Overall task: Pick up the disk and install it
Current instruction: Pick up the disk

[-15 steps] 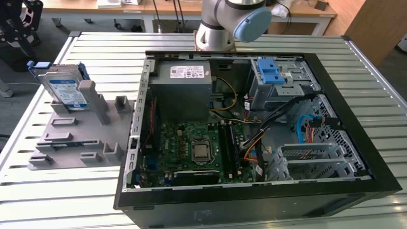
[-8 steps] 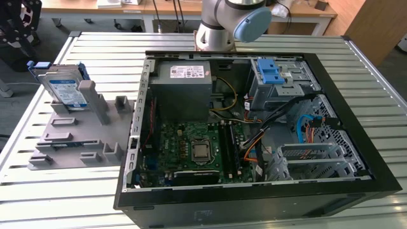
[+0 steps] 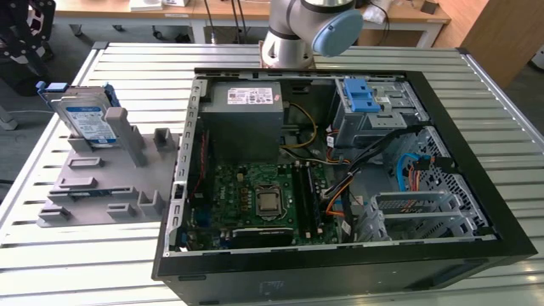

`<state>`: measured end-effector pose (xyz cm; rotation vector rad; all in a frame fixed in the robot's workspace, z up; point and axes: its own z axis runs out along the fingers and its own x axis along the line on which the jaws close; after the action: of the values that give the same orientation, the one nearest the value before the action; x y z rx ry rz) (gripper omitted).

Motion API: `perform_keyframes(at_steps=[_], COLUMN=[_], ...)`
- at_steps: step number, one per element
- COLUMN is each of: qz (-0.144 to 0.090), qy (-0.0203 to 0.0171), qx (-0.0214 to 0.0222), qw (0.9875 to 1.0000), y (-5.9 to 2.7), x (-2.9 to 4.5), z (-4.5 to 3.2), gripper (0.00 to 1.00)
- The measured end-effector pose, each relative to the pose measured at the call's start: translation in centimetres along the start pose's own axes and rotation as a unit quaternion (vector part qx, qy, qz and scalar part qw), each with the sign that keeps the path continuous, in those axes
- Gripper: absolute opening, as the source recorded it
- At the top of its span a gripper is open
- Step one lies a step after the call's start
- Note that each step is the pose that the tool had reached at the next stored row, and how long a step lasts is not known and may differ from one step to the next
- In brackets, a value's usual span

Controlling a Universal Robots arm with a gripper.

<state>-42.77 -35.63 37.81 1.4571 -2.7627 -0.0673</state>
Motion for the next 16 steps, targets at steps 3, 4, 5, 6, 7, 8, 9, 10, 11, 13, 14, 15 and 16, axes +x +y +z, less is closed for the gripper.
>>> perform_keyframes(at_steps=[3, 4, 5, 6, 7, 8, 9, 10, 11, 13, 14, 15, 16], qz=[-0.028, -0.037, -0.046, -0.055, -0.063, -0.072, -0.082, -0.091, -0.1, -0.118, -0.127, -0.136, -0.145], qy=[0.0012, 0.0016, 0.002, 0.0023, 0.0027, 0.0031, 0.0035, 0.0038, 0.0042, 0.0048, 0.0052, 0.0055, 0.0058], qx=[0.0, 0.0, 0.0, 0.0, 0.0, 0.0, 0.0, 0.0001, 0.0002, 0.0004, 0.0005, 0.0006, 0.0008], qw=[0.9996, 0.9993, 0.999, 0.9985, 0.998, 0.9974, 0.9966, 0.9959, 0.995, 0.993, 0.9919, 0.9907, 0.9894], y=[0.0, 0.0, 0.0, 0.0, 0.0, 0.0, 0.0, 0.0, 0.0, 0.0, 0.0, 0.0, 0.0], x=[0.0, 0.0, 0.0, 0.0, 0.0, 0.0, 0.0, 0.0, 0.0, 0.0, 0.0, 0.0, 0.0], z=[0.01, 0.01, 0.02, 0.02, 0.03, 0.03, 0.03, 0.04, 0.04, 0.05, 0.05, 0.06, 0.06], gripper=[0.11, 0.11, 0.11, 0.11, 0.11, 0.11, 0.11, 0.11, 0.11, 0.11, 0.11, 0.11, 0.11])
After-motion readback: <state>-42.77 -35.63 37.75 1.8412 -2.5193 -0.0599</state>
